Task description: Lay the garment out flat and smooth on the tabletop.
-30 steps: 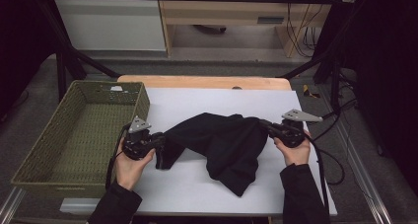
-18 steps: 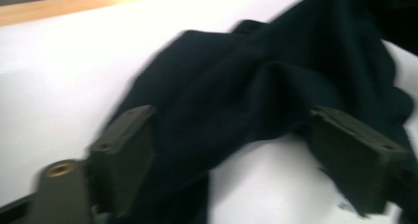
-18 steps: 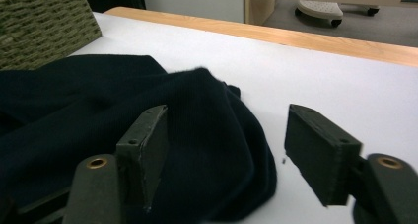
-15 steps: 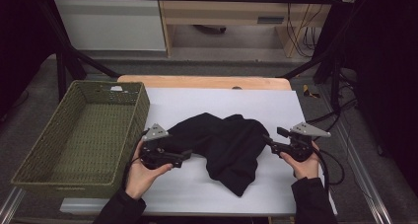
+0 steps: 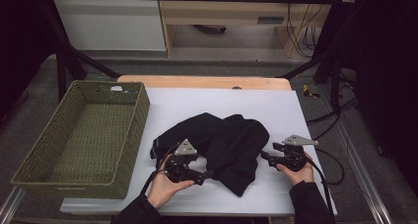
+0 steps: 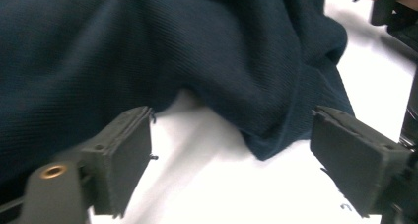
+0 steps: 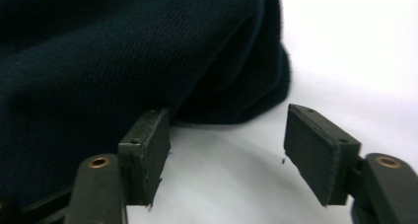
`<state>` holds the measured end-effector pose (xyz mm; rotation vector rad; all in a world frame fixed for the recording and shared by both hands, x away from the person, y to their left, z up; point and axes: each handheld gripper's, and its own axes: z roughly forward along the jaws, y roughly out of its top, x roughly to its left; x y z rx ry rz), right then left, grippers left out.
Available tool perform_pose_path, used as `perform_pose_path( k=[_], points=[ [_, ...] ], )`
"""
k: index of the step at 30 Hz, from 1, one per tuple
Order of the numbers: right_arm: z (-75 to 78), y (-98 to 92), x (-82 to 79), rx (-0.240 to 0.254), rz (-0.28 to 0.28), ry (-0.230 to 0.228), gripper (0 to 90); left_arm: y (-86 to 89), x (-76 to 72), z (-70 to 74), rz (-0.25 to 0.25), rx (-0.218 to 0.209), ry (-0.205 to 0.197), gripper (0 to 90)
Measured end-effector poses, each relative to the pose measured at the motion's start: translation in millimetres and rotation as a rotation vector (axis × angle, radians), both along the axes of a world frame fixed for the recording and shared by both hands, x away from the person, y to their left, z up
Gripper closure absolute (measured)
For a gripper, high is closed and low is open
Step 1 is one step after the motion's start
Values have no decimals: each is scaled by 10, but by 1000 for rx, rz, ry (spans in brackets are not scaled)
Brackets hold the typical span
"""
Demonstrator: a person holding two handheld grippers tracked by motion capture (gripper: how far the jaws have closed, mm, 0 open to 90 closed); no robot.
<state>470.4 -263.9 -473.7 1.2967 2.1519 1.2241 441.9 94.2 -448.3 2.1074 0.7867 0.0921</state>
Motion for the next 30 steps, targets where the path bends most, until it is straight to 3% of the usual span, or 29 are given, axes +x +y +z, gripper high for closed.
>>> perform_pose_path(
  k=[5, 10, 13, 14, 16, 18, 23, 26, 30],
  points=[
    [-38, 87, 82, 13, 19, 1, 407, -105, 27, -129, -10, 17, 22, 351],
    [-38, 216, 108, 28, 54, -1, 449, -184, 81, -193, -5, -33, 56, 580],
    [-31, 268, 120, 36, 53, -2, 551, -210, 74, -205, -3, -13, 32, 734],
    [-23, 286, 123, 35, 58, 0, 632, -211, 71, -206, -4, -9, 30, 766],
    [5, 322, 114, 30, 70, -1, 749, -188, 63, -192, -10, -7, 27, 792],
    [45, 333, 96, 26, 73, 1, 805, -128, 56, -140, -8, -25, 21, 807],
    [244, 239, -2, 80, 77, -15, 831, 199, 18, 142, 18, -74, -6, 814],
    [420, 251, -69, 87, 101, -41, 837, 417, -15, 299, 47, -93, -24, 814],
    [609, 434, -82, 68, 151, -64, 838, 623, -50, 341, 83, -76, -30, 812]
  ],
)
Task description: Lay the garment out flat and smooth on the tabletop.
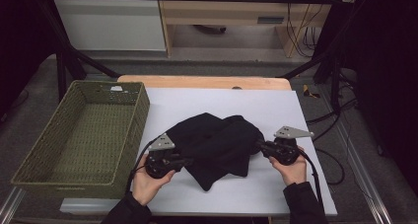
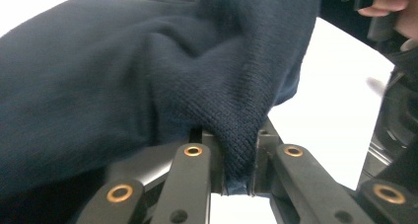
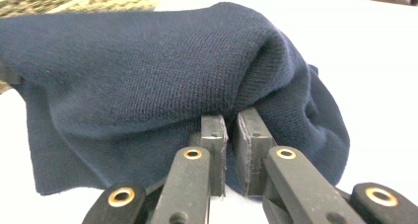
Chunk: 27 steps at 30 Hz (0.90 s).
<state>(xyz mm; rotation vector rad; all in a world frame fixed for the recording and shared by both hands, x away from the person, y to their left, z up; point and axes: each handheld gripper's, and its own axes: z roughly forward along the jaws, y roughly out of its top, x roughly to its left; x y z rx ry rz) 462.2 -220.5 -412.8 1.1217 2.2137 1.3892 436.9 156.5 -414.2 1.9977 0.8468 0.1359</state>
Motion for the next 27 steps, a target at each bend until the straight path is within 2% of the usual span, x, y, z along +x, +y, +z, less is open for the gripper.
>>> perform_pose_path(
  k=[3, 5, 9, 12, 14, 17, 19, 21, 24, 27],
  points=[
    [23, 215, 104, -36, -6, 8, 829, 77, 7, -106, 24, 26, 19, 810],
    [-35, 348, 221, -64, -15, 13, 814, 97, 18, -178, 30, 26, 24, 808],
    [-240, 542, 439, -88, -47, 42, 751, 92, 32, -237, 9, 32, -18, 807],
    [-377, 625, 509, -111, -49, 35, 657, 89, 35, -261, -2, 49, -39, 806],
    [-407, 636, 491, -122, -55, 22, 580, 81, 36, -284, -10, 70, -40, 806],
    [-332, 563, 407, -114, -68, -13, 448, 70, 39, -313, -2, 77, -23, 802],
    [-253, 466, 318, -89, -80, -42, 430, 64, 43, -317, 0, 86, -10, 803],
    [-197, 353, 219, -68, -81, -43, 422, 61, 45, -320, 0, 93, -6, 804],
    [-225, 213, 77, -48, -77, -21, 418, 57, 49, -328, 7, 101, 0, 805],
    [-377, 153, -18, -40, -59, 32, 419, 53, 45, -336, 8, 103, -1, 806]
  ],
)
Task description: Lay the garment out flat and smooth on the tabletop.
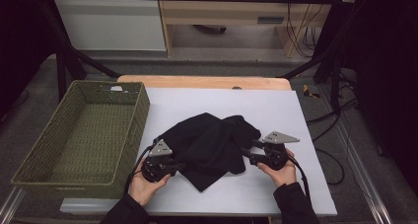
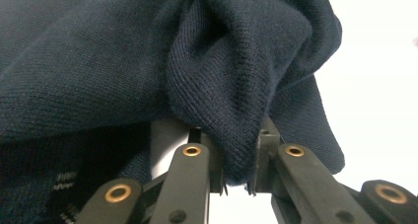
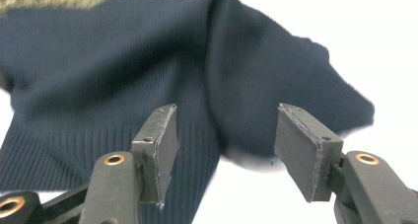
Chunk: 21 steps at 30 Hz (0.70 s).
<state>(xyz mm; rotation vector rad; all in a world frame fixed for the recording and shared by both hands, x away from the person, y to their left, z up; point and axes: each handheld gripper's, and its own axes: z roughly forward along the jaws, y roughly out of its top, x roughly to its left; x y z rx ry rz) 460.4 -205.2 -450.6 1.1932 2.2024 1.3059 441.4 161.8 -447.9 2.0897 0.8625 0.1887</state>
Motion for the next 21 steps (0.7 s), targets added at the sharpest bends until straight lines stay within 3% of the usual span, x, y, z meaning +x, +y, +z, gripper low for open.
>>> perform_pose_path(
  k=[3, 8, 11, 13, 14, 21],
  points=[
    [-130, -5, -31, 3, 16, 44, 420, -8, -13, -6, 4, 17, -9, 806],
    [-268, 89, 2, 15, 52, 111, 444, -1, -18, -34, 6, 3, 5, 806],
    [-324, 140, 2, -9, 93, 127, 575, 9, -7, -43, 14, 2, 14, 806],
    [-296, 146, -18, -19, 118, 140, 759, 21, 0, -40, 20, 4, 17, 807],
    [-268, 135, -23, -18, 124, 138, 806, 32, 5, -31, 22, 2, 22, 807],
    [66, 145, -158, 18, 180, 103, 831, 140, 14, 76, 46, -26, 48, 808]
  ],
)
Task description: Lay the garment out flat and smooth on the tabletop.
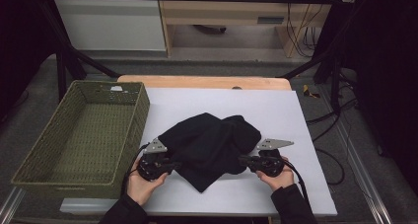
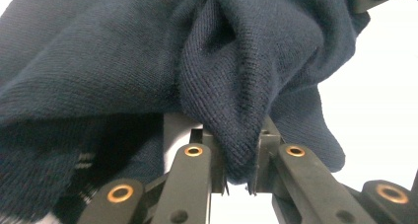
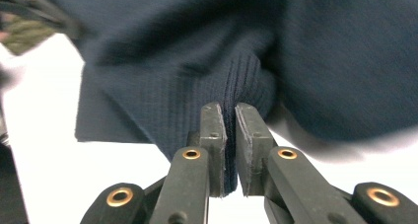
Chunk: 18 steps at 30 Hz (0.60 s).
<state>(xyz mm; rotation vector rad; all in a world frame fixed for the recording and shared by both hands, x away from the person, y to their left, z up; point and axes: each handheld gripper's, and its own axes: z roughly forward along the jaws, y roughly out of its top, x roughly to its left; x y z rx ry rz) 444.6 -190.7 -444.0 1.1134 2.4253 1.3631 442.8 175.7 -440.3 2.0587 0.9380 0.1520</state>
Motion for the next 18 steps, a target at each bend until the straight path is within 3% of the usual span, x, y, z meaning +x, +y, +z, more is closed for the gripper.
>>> perform_pose_path(
  k=[2, 5, 9, 11, 14, 16, 18],
  points=[
    [20, 113, -42, -2, 41, 0, 832, 19, -1, 27, 3, 6, 3, 809],
    [-78, 369, -77, -33, 100, 17, 828, 55, -13, 67, 16, 0, 0, 808],
    [-238, 583, -43, -73, 91, 11, 789, 63, -19, 52, 19, 6, -3, 808],
    [-250, 575, -27, -71, 80, 6, 719, 58, -17, 30, 19, 17, -8, 808],
    [-162, 458, -41, -20, 54, -27, 604, 72, -5, 9, 19, 7, -3, 807],
    [-75, 321, -37, 18, 11, -51, 572, 76, 1, -10, 19, 10, -1, 806],
    [-18, 165, -11, 25, -55, -79, 565, 76, 8, -28, 19, 9, 4, 806]
  ],
)
